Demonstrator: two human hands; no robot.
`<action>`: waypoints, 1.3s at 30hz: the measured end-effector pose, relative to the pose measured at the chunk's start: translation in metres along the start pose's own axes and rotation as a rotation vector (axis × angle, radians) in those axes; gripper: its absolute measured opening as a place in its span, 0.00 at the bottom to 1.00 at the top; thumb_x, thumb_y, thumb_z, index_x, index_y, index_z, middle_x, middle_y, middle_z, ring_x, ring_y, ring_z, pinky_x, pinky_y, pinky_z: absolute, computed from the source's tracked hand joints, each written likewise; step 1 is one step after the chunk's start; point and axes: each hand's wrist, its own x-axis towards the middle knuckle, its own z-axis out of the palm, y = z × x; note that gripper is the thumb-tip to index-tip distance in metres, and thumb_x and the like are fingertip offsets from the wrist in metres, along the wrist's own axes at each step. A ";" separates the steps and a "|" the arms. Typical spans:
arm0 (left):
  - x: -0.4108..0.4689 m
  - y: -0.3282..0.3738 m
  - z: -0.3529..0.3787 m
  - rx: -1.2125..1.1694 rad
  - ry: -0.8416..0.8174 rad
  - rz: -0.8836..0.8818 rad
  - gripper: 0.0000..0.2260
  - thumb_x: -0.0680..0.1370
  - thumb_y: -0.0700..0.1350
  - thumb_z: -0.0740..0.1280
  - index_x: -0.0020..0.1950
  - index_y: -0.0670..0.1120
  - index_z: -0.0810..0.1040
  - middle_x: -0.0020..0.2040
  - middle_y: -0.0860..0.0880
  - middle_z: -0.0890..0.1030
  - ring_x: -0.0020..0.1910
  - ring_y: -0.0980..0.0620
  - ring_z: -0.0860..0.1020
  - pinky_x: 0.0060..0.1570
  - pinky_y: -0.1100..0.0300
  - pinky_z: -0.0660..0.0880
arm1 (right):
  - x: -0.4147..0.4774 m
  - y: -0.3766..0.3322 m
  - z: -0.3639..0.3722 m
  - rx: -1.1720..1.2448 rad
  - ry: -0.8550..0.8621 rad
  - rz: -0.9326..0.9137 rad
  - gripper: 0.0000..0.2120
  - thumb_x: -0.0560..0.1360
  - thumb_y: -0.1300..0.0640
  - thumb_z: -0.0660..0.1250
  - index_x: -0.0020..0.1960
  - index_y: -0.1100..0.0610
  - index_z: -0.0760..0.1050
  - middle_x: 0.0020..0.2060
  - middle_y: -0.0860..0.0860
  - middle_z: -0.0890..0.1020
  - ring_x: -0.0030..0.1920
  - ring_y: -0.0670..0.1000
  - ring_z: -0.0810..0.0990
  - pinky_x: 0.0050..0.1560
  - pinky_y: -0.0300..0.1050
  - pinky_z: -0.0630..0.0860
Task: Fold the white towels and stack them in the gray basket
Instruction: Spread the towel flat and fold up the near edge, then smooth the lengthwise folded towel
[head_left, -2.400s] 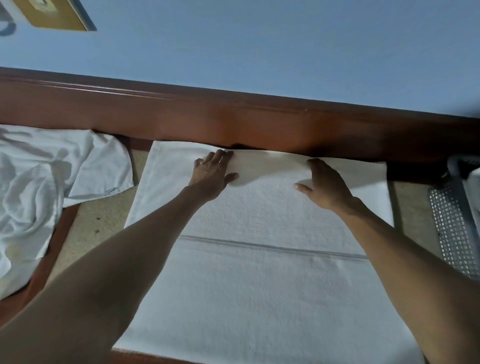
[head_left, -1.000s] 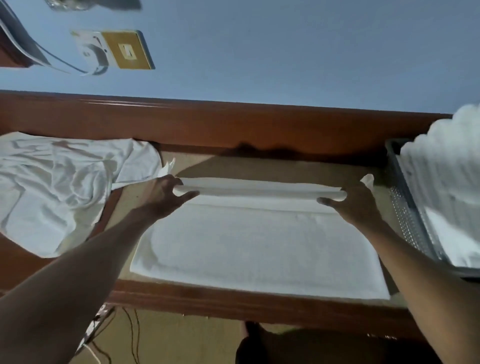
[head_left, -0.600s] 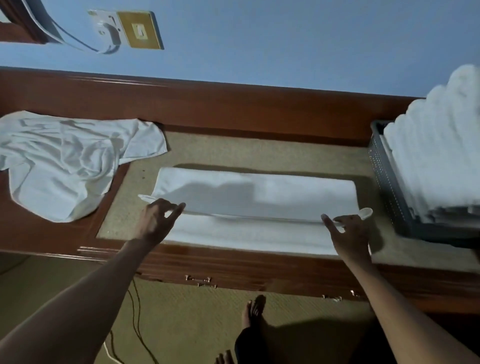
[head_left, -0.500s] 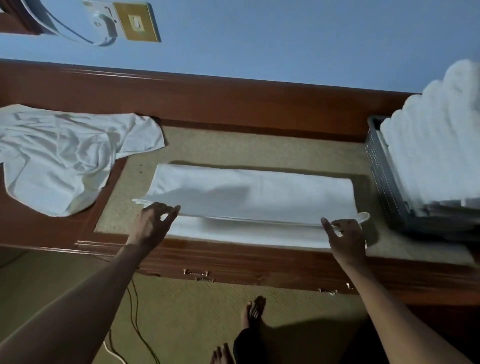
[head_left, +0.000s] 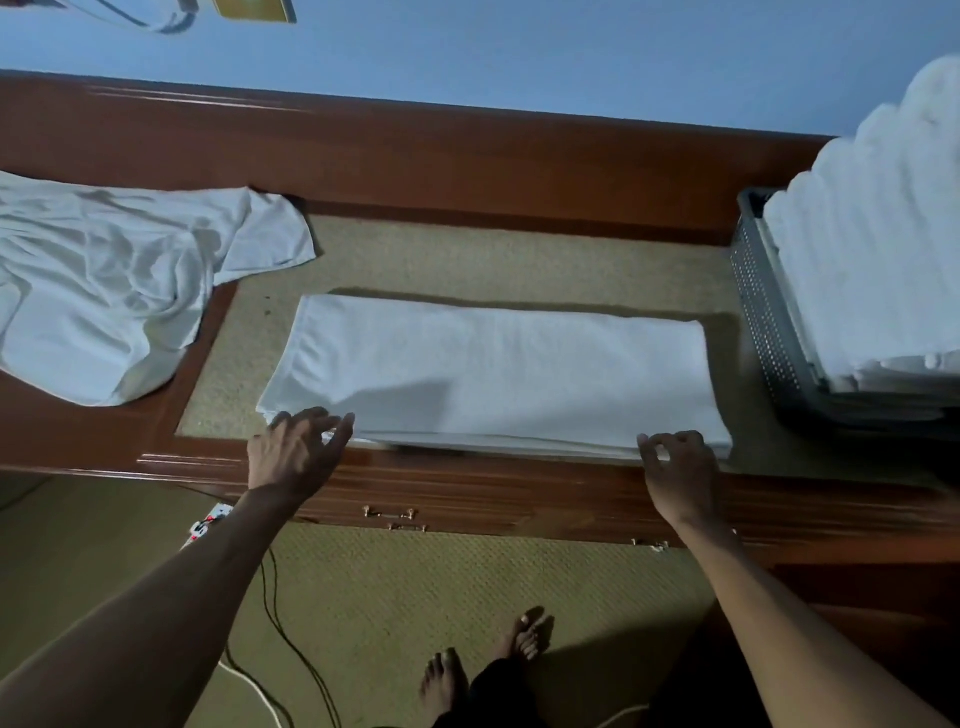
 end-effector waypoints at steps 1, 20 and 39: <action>0.004 0.002 -0.001 0.012 0.005 -0.020 0.21 0.82 0.65 0.60 0.48 0.54 0.87 0.53 0.51 0.86 0.49 0.40 0.83 0.42 0.52 0.74 | 0.001 -0.002 -0.005 -0.066 0.019 0.017 0.21 0.83 0.43 0.60 0.54 0.58 0.84 0.57 0.58 0.79 0.53 0.60 0.81 0.52 0.50 0.75; 0.142 0.256 0.105 -0.168 -0.178 0.361 0.25 0.85 0.60 0.53 0.81 0.56 0.61 0.83 0.49 0.59 0.81 0.45 0.55 0.79 0.40 0.50 | 0.201 0.036 0.016 0.229 0.206 0.403 0.27 0.80 0.42 0.64 0.59 0.67 0.79 0.62 0.69 0.77 0.66 0.66 0.73 0.64 0.58 0.71; 0.149 0.265 0.128 -0.005 -0.208 0.353 0.28 0.84 0.66 0.41 0.83 0.62 0.45 0.84 0.55 0.50 0.83 0.53 0.45 0.80 0.43 0.39 | 0.174 -0.001 0.040 -0.201 -0.171 -0.548 0.30 0.84 0.37 0.43 0.82 0.47 0.54 0.82 0.53 0.54 0.82 0.54 0.50 0.81 0.57 0.48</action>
